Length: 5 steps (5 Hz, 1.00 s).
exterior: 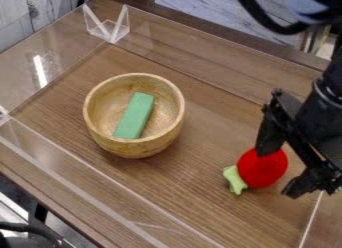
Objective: Move the red fruit to the left
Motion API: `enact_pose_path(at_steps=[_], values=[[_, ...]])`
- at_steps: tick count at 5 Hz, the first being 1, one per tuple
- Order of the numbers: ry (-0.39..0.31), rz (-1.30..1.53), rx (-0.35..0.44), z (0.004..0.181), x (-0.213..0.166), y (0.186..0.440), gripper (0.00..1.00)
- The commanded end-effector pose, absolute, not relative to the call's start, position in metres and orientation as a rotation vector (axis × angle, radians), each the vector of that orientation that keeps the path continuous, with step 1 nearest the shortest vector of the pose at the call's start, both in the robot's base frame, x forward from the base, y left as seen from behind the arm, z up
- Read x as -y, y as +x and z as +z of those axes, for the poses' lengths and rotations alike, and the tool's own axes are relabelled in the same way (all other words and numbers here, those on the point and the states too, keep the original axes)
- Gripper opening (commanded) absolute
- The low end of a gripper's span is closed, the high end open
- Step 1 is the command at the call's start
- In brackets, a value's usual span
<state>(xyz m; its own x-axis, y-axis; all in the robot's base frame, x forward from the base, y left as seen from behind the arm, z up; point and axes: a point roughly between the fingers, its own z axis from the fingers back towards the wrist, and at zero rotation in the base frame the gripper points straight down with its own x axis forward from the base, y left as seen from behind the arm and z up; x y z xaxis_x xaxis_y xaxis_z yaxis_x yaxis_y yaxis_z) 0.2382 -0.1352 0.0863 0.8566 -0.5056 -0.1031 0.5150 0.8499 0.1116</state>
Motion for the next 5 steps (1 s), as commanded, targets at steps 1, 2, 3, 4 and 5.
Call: enact_pose_path(at_steps=[1,2,3,4,5], values=[[0.144,-0.538,0.011,0.104,0.131,0.253,1.00],[0.157,-0.541,0.029,0.103,0.126,0.264,1.00],[0.155,-0.565,0.032,0.088,0.120,0.266,1.00],[0.156,-0.582,0.044,0.077,0.116,0.266,1.00],[0.154,-0.511,0.057,0.079,0.113,0.268,1.00]])
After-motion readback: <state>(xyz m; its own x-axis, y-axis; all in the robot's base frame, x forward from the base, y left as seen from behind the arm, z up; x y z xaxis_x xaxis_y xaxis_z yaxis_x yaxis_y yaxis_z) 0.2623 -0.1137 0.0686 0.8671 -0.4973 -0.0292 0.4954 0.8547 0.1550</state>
